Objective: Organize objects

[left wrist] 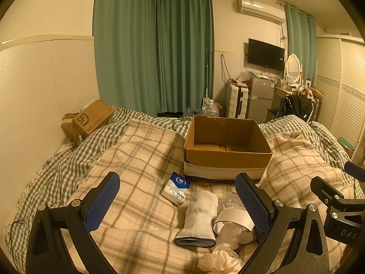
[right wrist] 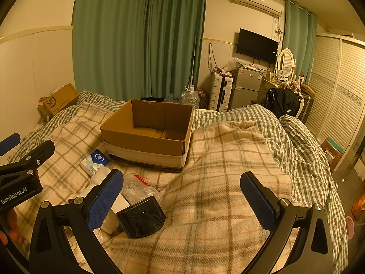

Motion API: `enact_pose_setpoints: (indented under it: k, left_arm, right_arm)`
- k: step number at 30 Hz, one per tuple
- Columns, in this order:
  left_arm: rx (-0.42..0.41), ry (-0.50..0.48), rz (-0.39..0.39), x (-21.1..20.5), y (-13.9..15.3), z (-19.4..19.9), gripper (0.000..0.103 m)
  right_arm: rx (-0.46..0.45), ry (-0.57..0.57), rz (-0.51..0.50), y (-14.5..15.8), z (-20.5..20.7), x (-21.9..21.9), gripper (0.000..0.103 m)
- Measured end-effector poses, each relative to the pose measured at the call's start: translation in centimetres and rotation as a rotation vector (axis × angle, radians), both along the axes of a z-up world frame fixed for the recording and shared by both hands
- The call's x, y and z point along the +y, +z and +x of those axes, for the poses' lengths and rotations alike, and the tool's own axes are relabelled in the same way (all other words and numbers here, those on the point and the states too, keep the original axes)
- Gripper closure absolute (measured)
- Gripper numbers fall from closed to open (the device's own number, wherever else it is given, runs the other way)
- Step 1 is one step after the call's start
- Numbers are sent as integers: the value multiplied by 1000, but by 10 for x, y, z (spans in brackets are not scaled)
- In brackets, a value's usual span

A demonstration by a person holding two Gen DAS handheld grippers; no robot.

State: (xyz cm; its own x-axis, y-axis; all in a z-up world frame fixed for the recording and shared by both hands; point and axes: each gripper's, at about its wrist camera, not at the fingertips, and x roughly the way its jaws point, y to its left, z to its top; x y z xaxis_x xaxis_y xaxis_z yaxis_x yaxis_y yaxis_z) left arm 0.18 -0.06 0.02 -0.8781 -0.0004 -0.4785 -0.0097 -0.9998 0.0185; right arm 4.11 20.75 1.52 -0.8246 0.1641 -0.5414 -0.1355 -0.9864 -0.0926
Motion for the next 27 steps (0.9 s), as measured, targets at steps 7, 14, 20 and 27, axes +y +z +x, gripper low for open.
enact_pose_setpoints:
  k: [7,14,20,27]
  left_arm:
    - [-1,1,0,0,0,0,0]
    - [-3,-50,9,0,0,-1,0]
    - [-4,-50,9,0,0,-1,0]
    - [-5,-55,11,0,0,-1,0]
  right_arm:
    - [0,0,1,0,0,-1,0]
    - [0,-1,2,0,1,0,0]
    - [1,-11,4,0,0,0,0]
    - [2,-15,3,-1,0,0,0]
